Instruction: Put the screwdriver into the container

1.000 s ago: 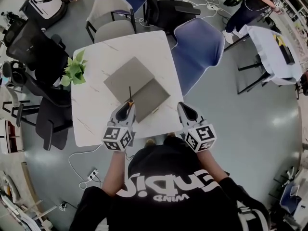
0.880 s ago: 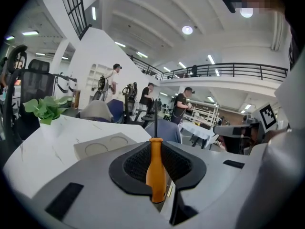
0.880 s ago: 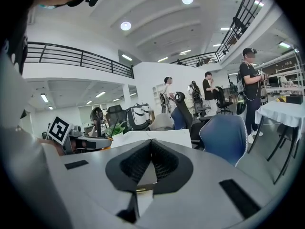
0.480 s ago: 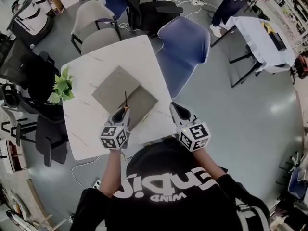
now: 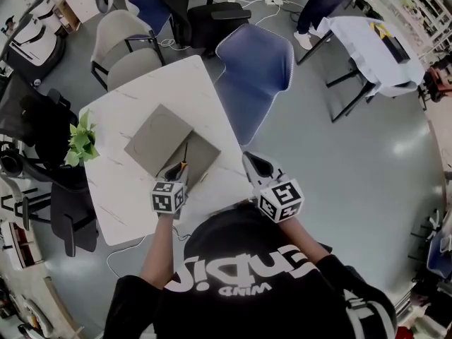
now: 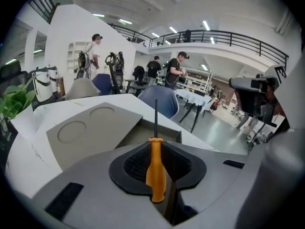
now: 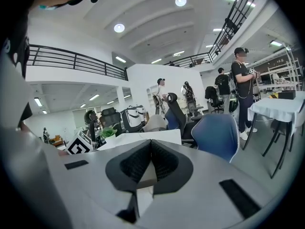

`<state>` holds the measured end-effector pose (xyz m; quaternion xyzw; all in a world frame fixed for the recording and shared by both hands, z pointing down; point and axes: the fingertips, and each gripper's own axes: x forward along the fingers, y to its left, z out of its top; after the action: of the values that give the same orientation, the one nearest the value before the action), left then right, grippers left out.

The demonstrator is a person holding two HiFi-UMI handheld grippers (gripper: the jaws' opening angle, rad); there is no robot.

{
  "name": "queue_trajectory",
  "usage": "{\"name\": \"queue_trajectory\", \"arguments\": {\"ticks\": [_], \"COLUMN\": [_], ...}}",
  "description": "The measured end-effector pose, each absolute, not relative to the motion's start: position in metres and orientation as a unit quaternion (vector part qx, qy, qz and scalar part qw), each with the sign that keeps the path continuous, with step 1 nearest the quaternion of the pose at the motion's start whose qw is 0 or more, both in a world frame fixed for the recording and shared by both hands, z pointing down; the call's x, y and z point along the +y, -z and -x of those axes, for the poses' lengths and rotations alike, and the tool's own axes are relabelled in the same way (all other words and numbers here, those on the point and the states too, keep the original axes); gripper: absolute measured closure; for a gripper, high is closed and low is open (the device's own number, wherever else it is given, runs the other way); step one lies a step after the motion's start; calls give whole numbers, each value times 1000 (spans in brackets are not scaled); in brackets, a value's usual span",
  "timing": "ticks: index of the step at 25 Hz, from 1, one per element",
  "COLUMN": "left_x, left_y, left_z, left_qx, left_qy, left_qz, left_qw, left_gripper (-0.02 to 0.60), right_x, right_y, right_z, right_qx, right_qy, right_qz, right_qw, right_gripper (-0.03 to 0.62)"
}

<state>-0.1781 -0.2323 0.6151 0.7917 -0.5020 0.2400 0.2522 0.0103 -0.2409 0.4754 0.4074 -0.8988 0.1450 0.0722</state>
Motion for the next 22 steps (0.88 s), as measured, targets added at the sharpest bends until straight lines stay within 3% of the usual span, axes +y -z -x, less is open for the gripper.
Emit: {"name": "queue_trajectory", "arguments": {"ticks": [22], "left_x": [-242], "left_y": [-685], "left_z": [161], "left_qx": [-449], "left_qy": [-345], "left_qz": [-762], "left_qw": [313], "left_gripper": [502], "right_x": [-235], "right_y": [-482], "right_z": [-33], "right_qx": [-888], "right_qy": [-156], "right_qz": [-427], "right_qw": [70], "right_gripper": [582]}}
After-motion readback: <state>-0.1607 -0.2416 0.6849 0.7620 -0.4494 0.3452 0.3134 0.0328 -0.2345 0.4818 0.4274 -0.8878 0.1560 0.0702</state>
